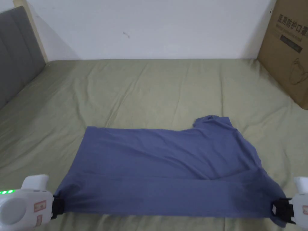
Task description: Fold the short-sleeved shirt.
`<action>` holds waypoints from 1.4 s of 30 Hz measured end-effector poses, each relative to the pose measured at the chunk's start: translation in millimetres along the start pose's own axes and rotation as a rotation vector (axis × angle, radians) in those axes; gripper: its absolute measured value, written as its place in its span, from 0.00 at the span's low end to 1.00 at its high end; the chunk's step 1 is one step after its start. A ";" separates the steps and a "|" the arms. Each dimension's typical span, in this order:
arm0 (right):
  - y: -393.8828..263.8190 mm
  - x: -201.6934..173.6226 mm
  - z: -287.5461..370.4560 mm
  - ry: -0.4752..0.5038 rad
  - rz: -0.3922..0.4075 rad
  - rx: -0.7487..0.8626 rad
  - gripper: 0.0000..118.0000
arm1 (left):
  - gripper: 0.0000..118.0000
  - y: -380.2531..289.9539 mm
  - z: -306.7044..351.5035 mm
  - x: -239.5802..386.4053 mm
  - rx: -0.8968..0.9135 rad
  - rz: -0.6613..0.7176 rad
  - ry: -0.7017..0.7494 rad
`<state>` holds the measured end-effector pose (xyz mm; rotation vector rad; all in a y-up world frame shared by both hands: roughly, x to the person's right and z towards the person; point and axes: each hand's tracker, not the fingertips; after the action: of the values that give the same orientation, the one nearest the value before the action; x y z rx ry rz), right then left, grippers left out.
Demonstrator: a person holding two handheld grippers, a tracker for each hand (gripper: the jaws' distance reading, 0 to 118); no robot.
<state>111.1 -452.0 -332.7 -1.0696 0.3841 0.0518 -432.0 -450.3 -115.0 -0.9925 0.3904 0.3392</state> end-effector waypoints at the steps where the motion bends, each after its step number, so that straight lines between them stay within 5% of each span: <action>1: -11.6 2.2 -0.1 0.006 -0.004 -0.017 0.07 | 0.05 -10.2 -1.6 -0.4 -0.010 0.010 0.012; 5: -39.0 2.9 -16.9 -0.011 0.043 -0.058 0.12 | 0.17 -32.1 -9.5 -2.2 -0.031 0.028 0.029; 8: -34.9 1.0 -19.0 -0.085 0.049 -0.072 0.65 | 0.71 -27.6 -4.1 -3.3 0.016 0.007 0.093; 9: -29.4 3.0 -13.4 -0.074 0.034 -0.051 0.65 | 0.76 -21.9 1.2 -4.0 0.028 0.017 0.068; 13: 8.0 -1.4 8.8 -0.008 -0.020 0.067 0.63 | 0.70 11.6 14.9 -1.4 0.108 0.103 -0.048; 15: 26.9 -7.7 17.7 0.024 -0.017 0.115 0.32 | 0.23 26.9 15.6 6.1 0.130 0.088 -0.065; 16: 34.5 -13.6 19.1 0.008 -0.007 0.141 0.01 | 0.00 33.0 12.3 11.5 0.131 0.075 -0.060; 30: 114.8 -35.0 -53.9 0.010 -0.056 0.129 0.00 | 0.00 72.8 -34.2 51.1 0.089 -0.024 -0.033; 31: 130.5 -34.5 -61.7 -0.001 -0.053 0.137 0.09 | 0.00 81.6 -37.2 51.8 0.091 -0.031 -0.034; 32: 147.9 -34.7 -70.6 -0.012 -0.041 0.128 0.35 | 0.00 88.1 -40.4 53.0 0.094 -0.038 -0.036; 36: 210.1 -33.0 -112.3 -0.054 0.036 0.115 0.71 | 0.00 111.2 -57.0 55.8 0.100 -0.048 -0.033; 42: 257.7 -11.9 -186.4 -0.048 -0.054 0.034 0.72 | 0.00 126.3 -83.0 45.9 0.087 0.040 -0.049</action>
<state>-10.6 -485.7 -624.9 -1.0425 0.3122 0.0229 -461.5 -453.1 -270.2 -0.8908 0.3779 0.3787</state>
